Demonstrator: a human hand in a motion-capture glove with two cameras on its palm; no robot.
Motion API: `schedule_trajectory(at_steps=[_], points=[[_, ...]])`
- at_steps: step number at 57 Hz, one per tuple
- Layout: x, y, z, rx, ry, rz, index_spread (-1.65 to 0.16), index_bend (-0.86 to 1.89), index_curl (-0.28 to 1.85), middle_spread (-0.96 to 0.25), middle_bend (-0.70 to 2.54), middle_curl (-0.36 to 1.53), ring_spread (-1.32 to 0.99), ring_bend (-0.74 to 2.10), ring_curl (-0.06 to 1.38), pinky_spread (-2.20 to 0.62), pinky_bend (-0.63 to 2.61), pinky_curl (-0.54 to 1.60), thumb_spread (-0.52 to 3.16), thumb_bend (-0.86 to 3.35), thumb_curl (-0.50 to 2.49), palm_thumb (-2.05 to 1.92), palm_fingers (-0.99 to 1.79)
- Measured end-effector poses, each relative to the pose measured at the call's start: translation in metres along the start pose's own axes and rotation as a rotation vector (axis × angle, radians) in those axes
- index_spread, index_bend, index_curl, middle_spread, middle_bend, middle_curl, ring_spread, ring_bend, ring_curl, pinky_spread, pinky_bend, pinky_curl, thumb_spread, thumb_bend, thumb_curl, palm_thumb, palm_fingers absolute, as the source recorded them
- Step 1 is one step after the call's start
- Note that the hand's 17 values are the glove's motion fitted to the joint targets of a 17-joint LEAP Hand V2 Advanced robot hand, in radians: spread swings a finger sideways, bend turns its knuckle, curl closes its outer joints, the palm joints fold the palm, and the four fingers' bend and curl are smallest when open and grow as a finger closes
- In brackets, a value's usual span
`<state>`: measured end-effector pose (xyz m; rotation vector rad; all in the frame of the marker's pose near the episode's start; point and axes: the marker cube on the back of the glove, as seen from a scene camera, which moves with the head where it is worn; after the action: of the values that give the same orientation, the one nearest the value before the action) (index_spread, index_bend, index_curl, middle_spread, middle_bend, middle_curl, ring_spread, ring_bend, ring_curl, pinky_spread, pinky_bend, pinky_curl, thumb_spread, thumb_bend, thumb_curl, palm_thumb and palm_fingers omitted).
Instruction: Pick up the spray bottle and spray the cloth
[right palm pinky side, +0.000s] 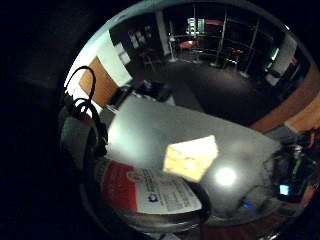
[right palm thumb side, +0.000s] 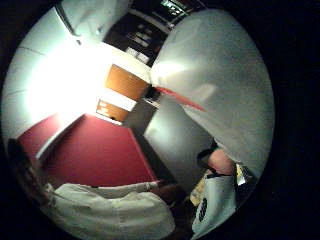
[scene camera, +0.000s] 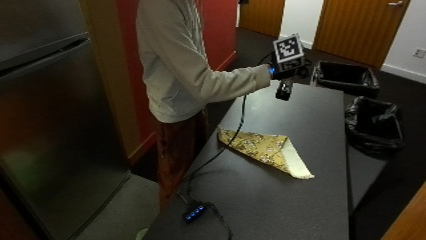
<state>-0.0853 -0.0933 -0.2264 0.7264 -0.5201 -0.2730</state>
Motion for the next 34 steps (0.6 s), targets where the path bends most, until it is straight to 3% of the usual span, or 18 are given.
schedule_trajectory(at_steps=[5,9,13,15,18,23,28,31,34], points=[[0.009,0.007,0.020,0.102,-0.191,0.031,-0.24,0.16,0.47,-0.21,0.47,0.51,-0.21,0.66,0.44,-0.29,0.47,0.39,0.22,-0.04,0.74,1.01,1.29],[0.008,0.024,0.033,0.091,-0.320,0.027,-0.24,0.16,0.47,-0.21,0.47,0.51,-0.21,0.66,0.44,-0.29,0.47,0.39,0.22,-0.04,0.74,1.01,1.29],[0.020,0.023,0.057,0.188,-0.316,0.055,-0.24,0.16,0.47,-0.21,0.47,0.51,-0.21,0.66,0.44,-0.29,0.47,0.39,0.22,-0.04,0.75,1.01,1.29],[0.025,0.040,0.071,0.108,-0.318,0.046,-0.24,0.15,0.47,-0.21,0.47,0.51,-0.21,0.66,0.44,-0.29,0.47,0.39,0.22,-0.04,0.74,1.02,1.29],[0.031,0.084,0.102,-0.135,-0.315,0.025,-0.24,0.15,0.46,-0.21,0.47,0.50,-0.21,0.66,0.44,-0.27,0.48,0.39,0.22,-0.04,0.75,1.02,1.28],[0.026,0.070,0.145,0.051,-0.422,0.101,-0.24,0.15,0.46,-0.20,0.47,0.50,-0.20,0.65,0.44,-0.26,0.48,0.39,0.24,-0.03,0.74,1.03,1.27],[0.028,0.080,0.189,0.038,-0.438,0.115,-0.23,0.14,0.45,-0.19,0.46,0.50,-0.20,0.65,0.44,-0.26,0.49,0.40,0.26,-0.03,0.74,1.03,1.26],[0.042,0.098,0.212,-0.053,-0.340,0.098,-0.23,0.14,0.45,-0.19,0.46,0.50,-0.20,0.65,0.44,-0.25,0.49,0.40,0.28,-0.03,0.74,1.04,1.26],[0.034,0.092,0.227,0.000,-0.423,0.105,-0.23,0.14,0.45,-0.19,0.46,0.50,-0.20,0.64,0.44,-0.25,0.50,0.40,0.28,-0.03,0.74,1.04,1.25]])
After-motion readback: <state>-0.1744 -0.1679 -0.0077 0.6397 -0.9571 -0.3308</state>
